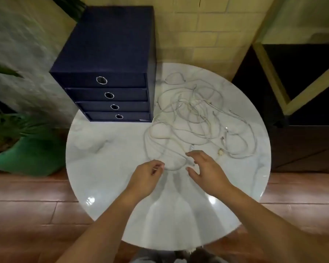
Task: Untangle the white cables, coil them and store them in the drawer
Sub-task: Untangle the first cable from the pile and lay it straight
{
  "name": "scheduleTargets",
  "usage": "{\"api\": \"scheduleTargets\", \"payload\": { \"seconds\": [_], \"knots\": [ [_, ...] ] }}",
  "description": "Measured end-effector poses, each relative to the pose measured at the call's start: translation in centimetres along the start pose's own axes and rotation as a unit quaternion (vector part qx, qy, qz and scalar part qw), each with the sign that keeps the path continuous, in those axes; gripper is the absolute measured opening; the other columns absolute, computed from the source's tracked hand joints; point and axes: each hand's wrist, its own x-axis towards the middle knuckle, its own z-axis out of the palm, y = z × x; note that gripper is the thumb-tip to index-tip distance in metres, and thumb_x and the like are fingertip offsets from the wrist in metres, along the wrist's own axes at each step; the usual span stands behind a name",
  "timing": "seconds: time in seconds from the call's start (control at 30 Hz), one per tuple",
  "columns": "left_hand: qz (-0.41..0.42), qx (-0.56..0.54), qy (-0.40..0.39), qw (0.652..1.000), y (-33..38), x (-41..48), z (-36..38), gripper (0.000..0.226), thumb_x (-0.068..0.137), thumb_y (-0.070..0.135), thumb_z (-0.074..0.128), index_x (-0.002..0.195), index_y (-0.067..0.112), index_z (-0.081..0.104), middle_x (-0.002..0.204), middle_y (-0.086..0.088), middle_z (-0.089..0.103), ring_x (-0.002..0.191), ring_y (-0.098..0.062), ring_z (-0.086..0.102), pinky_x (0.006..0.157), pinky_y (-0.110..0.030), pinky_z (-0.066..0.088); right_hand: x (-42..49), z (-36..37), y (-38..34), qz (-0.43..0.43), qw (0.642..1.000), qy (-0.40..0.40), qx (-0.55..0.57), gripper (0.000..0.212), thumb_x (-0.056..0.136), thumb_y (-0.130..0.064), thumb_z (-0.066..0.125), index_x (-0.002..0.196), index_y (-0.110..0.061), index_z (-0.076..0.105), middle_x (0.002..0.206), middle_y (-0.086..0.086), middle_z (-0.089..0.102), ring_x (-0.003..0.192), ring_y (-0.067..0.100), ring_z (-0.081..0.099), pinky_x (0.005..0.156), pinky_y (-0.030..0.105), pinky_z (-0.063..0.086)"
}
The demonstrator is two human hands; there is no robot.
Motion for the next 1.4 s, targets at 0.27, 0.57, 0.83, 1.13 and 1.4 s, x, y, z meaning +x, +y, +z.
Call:
{"api": "scheduleTargets", "payload": {
  "seconds": [0.27, 0.57, 0.83, 1.13, 1.4],
  "knots": [
    [-0.047, -0.046, -0.067, 0.996, -0.9, 3.0, -0.1, 0.038, 0.098, 0.032, 0.051, 0.134, 0.021, 0.053, 0.122, 0.006, 0.062, 0.113, -0.008, 0.057, 0.098, -0.019, 0.041, 3.0, 3.1, -0.2, 0.073, 0.996, -0.058, -0.013, 0.056, 0.093, -0.030, 0.054, 0.144, -0.024, 0.034, 0.141, -0.005, 0.044, 0.118, 0.017, 0.049, 0.099, 0.023, 0.037],
    [-0.117, -0.198, -0.082, 0.970, -0.5, 5.1, -0.5, 0.027, 0.096, 0.035, 0.054, 0.119, 0.022, 0.060, 0.112, 0.005, 0.067, 0.097, -0.005, 0.064, 0.083, -0.017, 0.046, 3.5, 4.8, -0.9, 0.048, 0.997, -0.026, 0.053, 0.026, 0.091, -0.009, 0.050, 0.110, -0.020, 0.064, 0.097, -0.011, 0.066, 0.081, 0.002, 0.054, 0.074, 0.013, 0.040],
    [-0.088, -0.261, -0.053, 0.960, 0.9, 4.5, -1.3, 0.014, 0.099, 0.013, 0.045, 0.096, 0.006, 0.057, 0.091, -0.001, 0.075, 0.091, -0.018, 0.070, 0.089, -0.033, 0.052, 2.6, 3.2, -1.5, 0.004, 0.995, -0.078, 0.061, 0.026, 0.094, -0.020, 0.052, 0.117, -0.025, 0.062, 0.105, -0.013, 0.065, 0.083, 0.001, 0.057, 0.075, 0.011, 0.043],
    [0.014, -0.190, 0.084, 0.978, 4.3, 3.7, -4.7, 0.021, 0.103, 0.025, 0.037, 0.102, 0.027, 0.059, 0.069, 0.008, 0.047, 0.062, 0.000, 0.045, 0.062, -0.020, 0.043, 5.4, -2.2, -1.1, -0.017, 0.999, -0.024, 0.015, 0.027, 0.095, -0.025, 0.051, 0.121, -0.025, 0.059, 0.112, -0.013, 0.057, 0.091, 0.000, 0.054, 0.078, 0.011, 0.041],
    [0.116, -0.111, 0.077, 0.984, 9.6, 3.1, -6.2, 0.023, 0.102, 0.030, 0.041, 0.097, 0.037, 0.062, 0.071, -0.012, 0.054, 0.065, -0.012, 0.046, 0.063, -0.026, 0.042, 9.9, -8.6, -5.1, -0.150, 0.985, 0.086, 0.017, 0.046, 0.093, -0.014, 0.055, 0.136, -0.026, 0.043, 0.140, -0.010, 0.037, 0.113, 0.005, 0.048, 0.091, 0.017, 0.043]
  ]
}}
